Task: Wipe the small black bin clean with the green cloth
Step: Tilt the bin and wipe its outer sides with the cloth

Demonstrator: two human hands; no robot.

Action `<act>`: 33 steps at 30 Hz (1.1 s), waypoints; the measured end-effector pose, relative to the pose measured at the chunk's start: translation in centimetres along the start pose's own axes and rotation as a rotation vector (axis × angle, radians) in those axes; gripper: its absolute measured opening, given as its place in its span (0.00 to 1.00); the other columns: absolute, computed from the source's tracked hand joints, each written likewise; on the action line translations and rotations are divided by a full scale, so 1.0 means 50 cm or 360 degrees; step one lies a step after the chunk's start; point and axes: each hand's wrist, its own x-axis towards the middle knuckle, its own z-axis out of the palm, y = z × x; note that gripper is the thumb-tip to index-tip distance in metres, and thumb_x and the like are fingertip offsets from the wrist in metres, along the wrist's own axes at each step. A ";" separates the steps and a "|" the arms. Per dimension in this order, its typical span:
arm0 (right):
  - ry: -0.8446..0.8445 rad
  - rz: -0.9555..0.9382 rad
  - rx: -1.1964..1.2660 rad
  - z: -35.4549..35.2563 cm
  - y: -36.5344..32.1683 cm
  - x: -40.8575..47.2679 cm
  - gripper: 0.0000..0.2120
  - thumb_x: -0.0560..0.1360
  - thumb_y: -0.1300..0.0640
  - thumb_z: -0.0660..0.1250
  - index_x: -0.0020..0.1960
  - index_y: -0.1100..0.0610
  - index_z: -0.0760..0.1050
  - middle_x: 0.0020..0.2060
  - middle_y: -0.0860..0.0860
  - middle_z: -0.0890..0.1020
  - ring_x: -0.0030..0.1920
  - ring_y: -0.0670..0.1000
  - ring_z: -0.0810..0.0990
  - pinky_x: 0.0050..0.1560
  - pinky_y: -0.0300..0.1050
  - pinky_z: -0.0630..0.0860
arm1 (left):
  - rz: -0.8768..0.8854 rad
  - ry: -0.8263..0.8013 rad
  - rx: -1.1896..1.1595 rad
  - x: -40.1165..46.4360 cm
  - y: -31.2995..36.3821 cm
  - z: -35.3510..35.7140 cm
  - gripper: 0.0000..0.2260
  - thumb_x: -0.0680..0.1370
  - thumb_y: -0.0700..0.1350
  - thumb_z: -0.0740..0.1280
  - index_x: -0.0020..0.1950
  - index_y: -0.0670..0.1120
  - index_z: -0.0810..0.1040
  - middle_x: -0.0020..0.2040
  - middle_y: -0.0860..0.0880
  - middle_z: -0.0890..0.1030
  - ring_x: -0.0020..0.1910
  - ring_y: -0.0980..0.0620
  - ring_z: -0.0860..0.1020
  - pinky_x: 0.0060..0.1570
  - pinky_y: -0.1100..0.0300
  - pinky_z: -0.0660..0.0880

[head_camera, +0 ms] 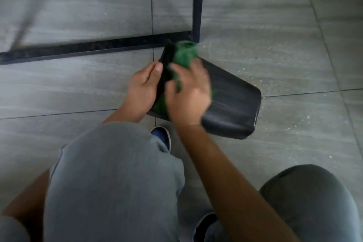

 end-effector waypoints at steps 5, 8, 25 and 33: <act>-0.0176 -0.0159 -0.0133 -0.026 0.084 -0.004 0.18 0.75 0.55 0.64 0.62 0.51 0.84 0.66 0.57 0.82 0.71 0.57 0.78 0.78 0.62 0.64 | -0.0030 0.0085 -0.0082 -0.014 -0.018 -0.008 0.13 0.86 0.44 0.57 0.53 0.51 0.81 0.47 0.52 0.84 0.47 0.60 0.81 0.51 0.64 0.77; -0.0015 0.0448 -0.0335 -0.125 0.239 0.031 0.22 0.73 0.53 0.60 0.63 0.49 0.83 0.65 0.54 0.83 0.65 0.59 0.80 0.69 0.60 0.73 | -0.0080 0.0094 -0.0076 -0.015 -0.016 -0.007 0.13 0.86 0.46 0.58 0.58 0.55 0.82 0.52 0.57 0.85 0.56 0.61 0.82 0.58 0.64 0.76; 0.0093 0.0635 -0.0228 -0.103 0.167 0.072 0.24 0.72 0.51 0.57 0.61 0.49 0.84 0.64 0.54 0.83 0.64 0.59 0.81 0.62 0.61 0.78 | 0.0046 0.0010 0.0169 0.008 0.015 0.017 0.17 0.86 0.48 0.58 0.70 0.44 0.76 0.62 0.49 0.82 0.63 0.56 0.79 0.67 0.57 0.74; -0.0177 0.0308 -0.0338 -0.105 0.197 0.069 0.23 0.73 0.53 0.60 0.64 0.48 0.83 0.64 0.54 0.83 0.63 0.59 0.79 0.63 0.62 0.78 | 0.0064 0.0099 0.0125 -0.011 -0.003 -0.011 0.14 0.86 0.43 0.57 0.67 0.43 0.77 0.57 0.50 0.83 0.55 0.62 0.81 0.59 0.63 0.77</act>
